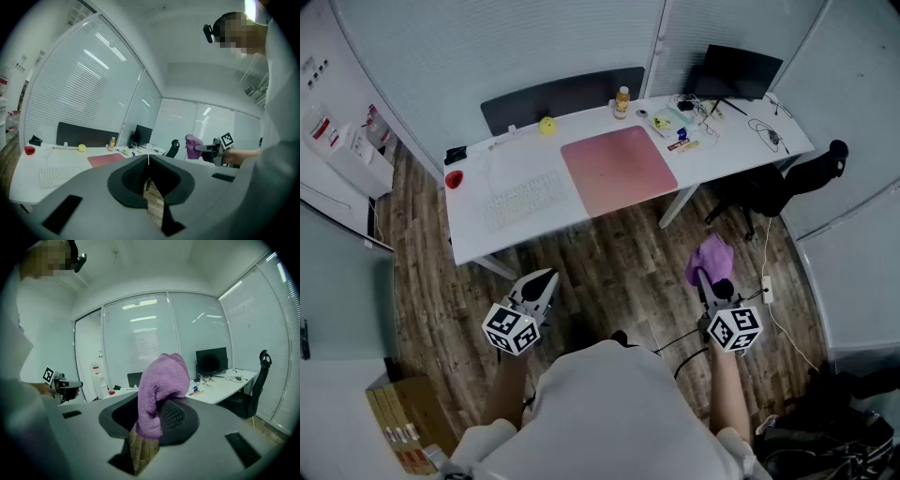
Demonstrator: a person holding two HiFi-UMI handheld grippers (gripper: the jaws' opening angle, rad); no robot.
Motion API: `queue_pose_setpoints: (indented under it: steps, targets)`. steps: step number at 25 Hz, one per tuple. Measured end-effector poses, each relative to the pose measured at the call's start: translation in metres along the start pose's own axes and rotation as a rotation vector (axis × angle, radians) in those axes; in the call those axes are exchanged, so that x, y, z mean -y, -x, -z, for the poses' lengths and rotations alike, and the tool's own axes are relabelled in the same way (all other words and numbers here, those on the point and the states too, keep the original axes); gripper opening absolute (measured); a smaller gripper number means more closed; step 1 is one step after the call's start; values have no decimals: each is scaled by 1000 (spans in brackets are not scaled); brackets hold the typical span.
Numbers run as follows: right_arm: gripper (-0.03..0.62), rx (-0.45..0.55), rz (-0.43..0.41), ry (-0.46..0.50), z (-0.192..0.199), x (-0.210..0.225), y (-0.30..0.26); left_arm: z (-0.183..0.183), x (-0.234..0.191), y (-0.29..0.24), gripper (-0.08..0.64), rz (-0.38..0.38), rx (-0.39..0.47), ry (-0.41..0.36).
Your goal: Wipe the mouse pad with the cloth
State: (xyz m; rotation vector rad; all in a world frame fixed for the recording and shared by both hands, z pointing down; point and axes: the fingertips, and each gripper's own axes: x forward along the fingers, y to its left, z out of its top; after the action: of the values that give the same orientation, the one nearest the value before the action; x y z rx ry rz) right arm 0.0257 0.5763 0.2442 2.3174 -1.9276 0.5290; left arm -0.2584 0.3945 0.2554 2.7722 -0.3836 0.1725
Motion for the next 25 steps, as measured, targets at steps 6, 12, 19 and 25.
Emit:
queue_pose_setpoints:
  steps: [6,12,19,25]
  targets:
    - [120,4,7,-1,-3,-6,-2,0,-7,4,21,-1,-1,3]
    - [120,7,1,-14,-5,-9,-7,0,-13,3,21,5,-7,5]
    - [120,-10,1,-22,1,-23,-18,5,-28,6,21,17,-24,14]
    - [120,-19,21,-41,8,-32,-32,9,-48,8,21,32,-40,16]
